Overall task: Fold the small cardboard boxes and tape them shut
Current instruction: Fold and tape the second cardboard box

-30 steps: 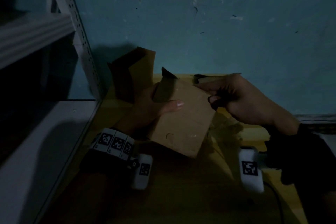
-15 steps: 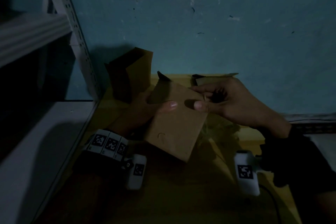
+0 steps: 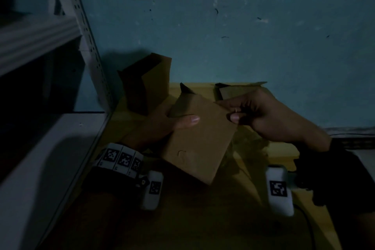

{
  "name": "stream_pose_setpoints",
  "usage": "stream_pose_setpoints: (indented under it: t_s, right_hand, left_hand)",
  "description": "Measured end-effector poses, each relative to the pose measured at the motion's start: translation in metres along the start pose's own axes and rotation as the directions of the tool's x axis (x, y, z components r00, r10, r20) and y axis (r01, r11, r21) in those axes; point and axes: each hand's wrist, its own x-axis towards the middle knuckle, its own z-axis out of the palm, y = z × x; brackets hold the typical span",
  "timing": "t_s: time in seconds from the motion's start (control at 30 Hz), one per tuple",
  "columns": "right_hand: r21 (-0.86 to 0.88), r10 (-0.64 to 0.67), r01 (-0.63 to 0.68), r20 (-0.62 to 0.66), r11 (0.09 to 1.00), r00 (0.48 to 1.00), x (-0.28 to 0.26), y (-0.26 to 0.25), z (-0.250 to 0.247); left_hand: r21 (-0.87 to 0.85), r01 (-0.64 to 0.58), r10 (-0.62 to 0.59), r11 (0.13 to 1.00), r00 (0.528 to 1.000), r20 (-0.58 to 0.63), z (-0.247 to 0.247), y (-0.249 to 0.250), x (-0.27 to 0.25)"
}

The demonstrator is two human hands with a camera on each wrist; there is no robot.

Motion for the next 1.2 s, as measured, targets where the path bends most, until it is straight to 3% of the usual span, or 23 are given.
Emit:
stream_pose_setpoints:
  t_s: [0.33, 0.5, 0.57, 0.67, 0.8, 0.93, 1.2]
  right_hand:
    - [0.247, 0.051, -0.036, -0.054, 0.968, 0.997, -0.006, 0.019, -0.002]
    - [0.543, 0.15, -0.04, -0.159, 0.839, 0.976, -0.01, 0.023, -0.003]
    - [0.505, 0.15, -0.034, -0.19, 0.862, 0.97, -0.012, 0.02, -0.006]
    - [0.297, 0.108, -0.041, -0.211, 0.954, 0.972, -0.013, 0.02, -0.01]
    - [0.11, 0.086, -0.063, -0.22, 0.992, 0.972, -0.006, 0.027, -0.003]
    - [0.006, -0.026, 0.029, -0.278, 1.0, 0.96, -0.002, 0.028, 0.007]
    - [-0.056, -0.106, 0.093, -0.311, 0.994, 0.944, 0.0, 0.036, 0.011]
  left_hand:
    - [-0.079, -0.032, 0.034, 0.996, 0.999, 0.017, -0.001, -0.002, -0.004]
    - [-0.075, -0.035, 0.036, 0.997, 0.999, 0.012, -0.004, -0.006, -0.002]
    - [-0.1, -0.027, 0.027, 0.995, 1.0, -0.002, -0.004, -0.006, -0.001]
    - [-0.099, -0.028, 0.027, 0.995, 1.0, -0.008, -0.005, -0.007, -0.001]
    - [-0.093, -0.028, 0.026, 0.995, 0.999, -0.023, -0.006, -0.008, -0.001]
    - [-0.091, -0.038, 0.035, 0.995, 0.999, -0.031, -0.005, -0.008, -0.001]
    - [-0.067, -0.035, 0.036, 0.997, 0.999, 0.013, -0.002, -0.006, -0.004]
